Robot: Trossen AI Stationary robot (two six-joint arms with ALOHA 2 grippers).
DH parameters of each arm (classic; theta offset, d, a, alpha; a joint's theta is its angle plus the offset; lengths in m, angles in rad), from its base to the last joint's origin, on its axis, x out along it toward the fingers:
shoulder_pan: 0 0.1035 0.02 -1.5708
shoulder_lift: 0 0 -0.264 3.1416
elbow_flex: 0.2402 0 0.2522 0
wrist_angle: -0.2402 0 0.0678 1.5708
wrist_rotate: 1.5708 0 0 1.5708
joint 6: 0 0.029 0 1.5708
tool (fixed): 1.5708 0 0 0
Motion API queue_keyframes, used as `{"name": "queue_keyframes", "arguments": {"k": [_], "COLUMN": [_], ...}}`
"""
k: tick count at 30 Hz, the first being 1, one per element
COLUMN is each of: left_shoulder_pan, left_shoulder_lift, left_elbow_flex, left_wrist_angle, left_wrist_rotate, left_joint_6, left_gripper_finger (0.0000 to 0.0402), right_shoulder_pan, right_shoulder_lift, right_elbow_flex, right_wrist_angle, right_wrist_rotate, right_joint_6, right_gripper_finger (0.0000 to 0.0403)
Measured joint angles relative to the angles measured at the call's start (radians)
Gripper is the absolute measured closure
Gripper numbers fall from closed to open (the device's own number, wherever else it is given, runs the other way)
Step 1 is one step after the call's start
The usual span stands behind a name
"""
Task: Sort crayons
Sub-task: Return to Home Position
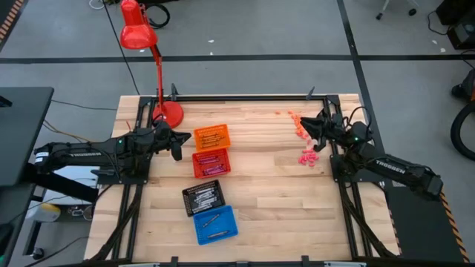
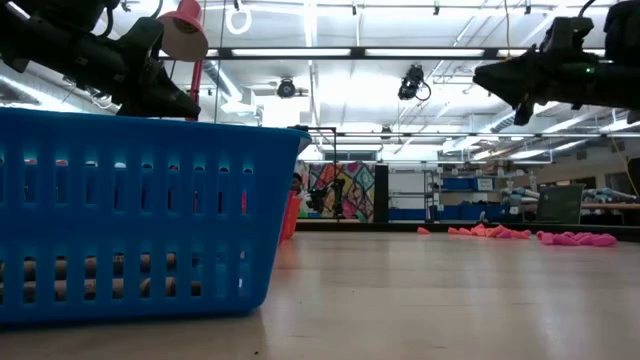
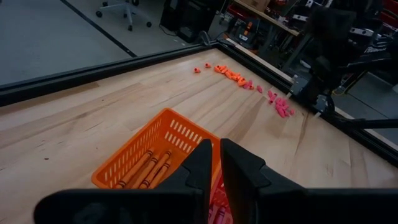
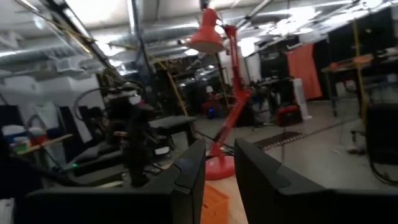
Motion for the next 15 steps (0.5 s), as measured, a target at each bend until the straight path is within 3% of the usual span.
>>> {"name": "queue_keyframes", "arguments": {"k": [6,15], "left_shoulder_pan": [0.0,0.0], "left_shoulder_lift": [0.0,0.0], "left_elbow_flex": [0.0,0.0], "left_wrist_angle": [0.0,0.0], "left_wrist_rotate": [0.0,0.0], "left_joint_6": [0.0,0.0], "left_gripper_finger": [0.0359,0.0359], "right_shoulder_pan": [0.1,0.212], "right_shoulder_lift": [-0.016,-0.146], "right_elbow_flex": [0.0,0.0], "right_wrist_angle": [-0.02,-0.249], "right_wrist_rotate": [0.063,0.311], "right_joint_6": [-0.055,-0.064], "right_gripper_finger": [0.0313,0.0313]}}
